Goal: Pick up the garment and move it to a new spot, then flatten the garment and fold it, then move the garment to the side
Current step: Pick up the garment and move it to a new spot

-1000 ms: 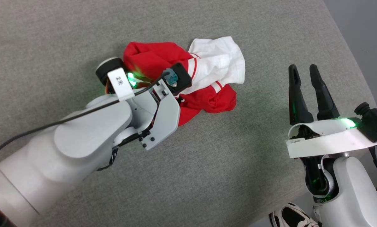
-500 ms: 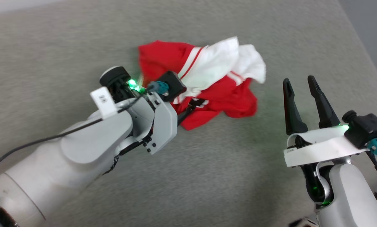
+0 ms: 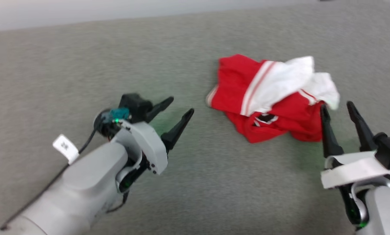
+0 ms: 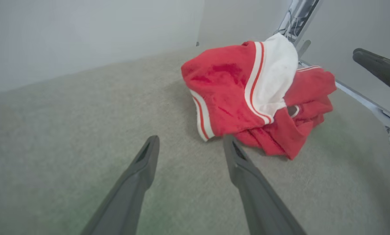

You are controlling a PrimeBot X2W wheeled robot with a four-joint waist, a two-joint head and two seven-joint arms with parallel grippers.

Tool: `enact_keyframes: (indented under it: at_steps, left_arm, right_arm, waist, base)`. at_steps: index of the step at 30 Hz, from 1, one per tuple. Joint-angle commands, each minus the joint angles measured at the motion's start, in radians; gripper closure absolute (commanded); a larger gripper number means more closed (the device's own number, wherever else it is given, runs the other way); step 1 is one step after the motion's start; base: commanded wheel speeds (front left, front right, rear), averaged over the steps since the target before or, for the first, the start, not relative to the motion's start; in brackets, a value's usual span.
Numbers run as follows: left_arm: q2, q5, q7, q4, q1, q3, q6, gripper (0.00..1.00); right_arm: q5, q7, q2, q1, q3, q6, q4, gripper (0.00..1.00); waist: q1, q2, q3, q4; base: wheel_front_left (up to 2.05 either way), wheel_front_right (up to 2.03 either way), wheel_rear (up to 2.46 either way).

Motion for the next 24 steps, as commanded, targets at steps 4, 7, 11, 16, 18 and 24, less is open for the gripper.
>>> enact_keyframes:
  at_steps: [4,7,11,16,18,24]
  left_arm:
    - [-0.023,0.074,-0.006,0.0,0.127,0.177,0.031,0.0]
    - [-0.037,0.153,-0.006,-0.03,0.248,0.33,0.039,0.0]
    - [-0.056,0.254,-0.006,-0.066,0.393,0.511,0.039,0.0]
    - [-0.073,0.395,-0.007,-0.141,0.534,0.689,0.033,0.0]
    - [-0.09,0.433,-0.007,-0.179,0.596,0.754,0.038,0.0]
    - [-0.124,0.558,-0.007,-0.294,0.75,0.921,0.039,0.0]
  right_arm:
    - [-0.022,0.0,-0.044,0.05,-0.023,-0.001,-0.005,0.0]
    - [-0.021,0.0,-0.063,0.084,-0.05,-0.001,-0.012,0.0]
    - [-0.027,0.0,-0.076,0.149,-0.094,-0.001,-0.029,0.0]
    - [-0.022,0.003,-0.088,0.213,-0.131,-0.001,-0.046,0.0]
    - [-0.013,0.004,-0.081,0.229,-0.147,-0.001,-0.052,0.0]
    - [-0.008,0.006,-0.06,0.251,-0.17,-0.001,-0.08,0.0]
  waist:
    - [0.0,0.0,-0.081,0.182]
    - [0.0,0.0,-0.1,0.22]
    - [0.0,0.0,-0.136,0.272]
    - [0.0,0.0,-0.173,0.299]
    - [0.0,0.0,-0.19,0.3]
    - [0.0,0.0,-0.226,0.273]
  base:
    - [0.0,0.0,0.0]
    - [0.0,0.0,0.0]
    - [0.0,0.0,0.0]
    - [0.0,0.0,0.0]
    - [0.0,0.0,0.0]
    - [0.0,0.0,0.0]
